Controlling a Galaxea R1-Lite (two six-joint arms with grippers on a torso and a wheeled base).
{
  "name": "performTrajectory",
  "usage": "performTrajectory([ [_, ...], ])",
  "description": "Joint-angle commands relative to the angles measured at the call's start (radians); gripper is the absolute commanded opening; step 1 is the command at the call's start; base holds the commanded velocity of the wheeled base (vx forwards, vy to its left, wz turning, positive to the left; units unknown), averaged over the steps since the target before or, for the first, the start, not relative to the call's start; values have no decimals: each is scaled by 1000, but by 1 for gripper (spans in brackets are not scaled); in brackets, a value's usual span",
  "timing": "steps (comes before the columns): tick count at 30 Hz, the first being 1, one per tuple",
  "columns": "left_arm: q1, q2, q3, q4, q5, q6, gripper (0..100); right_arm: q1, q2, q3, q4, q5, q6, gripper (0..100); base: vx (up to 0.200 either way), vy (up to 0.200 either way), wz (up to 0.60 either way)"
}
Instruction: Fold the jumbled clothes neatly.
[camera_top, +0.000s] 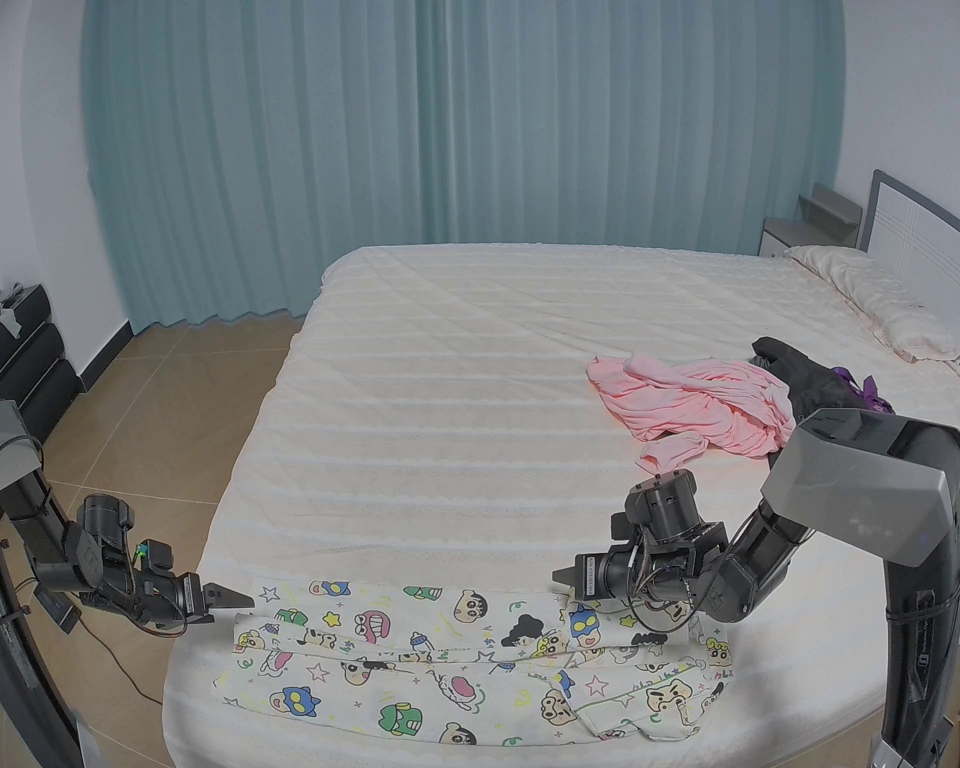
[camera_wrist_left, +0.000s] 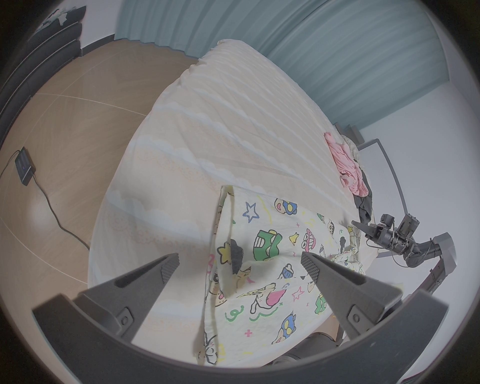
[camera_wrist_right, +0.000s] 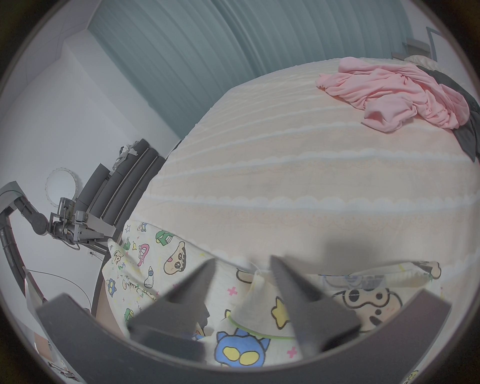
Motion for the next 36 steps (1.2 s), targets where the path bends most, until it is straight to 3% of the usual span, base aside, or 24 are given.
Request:
performTrajectory([
  [1,1,1,0,-1,0,-1,100,-4,-9,2,-2,-1,7,100,0,0,0],
  [7,-23,-10,-51,1,11,-13,100,-78,-181,141,-56,5,96,100,0,0,0],
  [13,-126,-8,-136,24,70,-179,100,-144,-336,417,-171,3,139,100,0,0,0],
  [18,-172,1,-107,27,113,-182,100,-153,-411,653,-409,0,256,100,0,0,0],
  [22,-175,-5,-77,25,115,-175,100,-150,-403,773,-565,0,291,100,0,0,0],
  [29,-177,-10,-38,25,127,-138,100,-149,-394,822,-645,2,363,100,0,0,0],
  [30,-177,-11,-31,25,135,-125,0,-149,-394,824,-648,2,366,100,0,0,0],
  [36,-191,-5,-26,25,193,-96,0,-142,-392,833,-651,6,371,100,0,0,0],
])
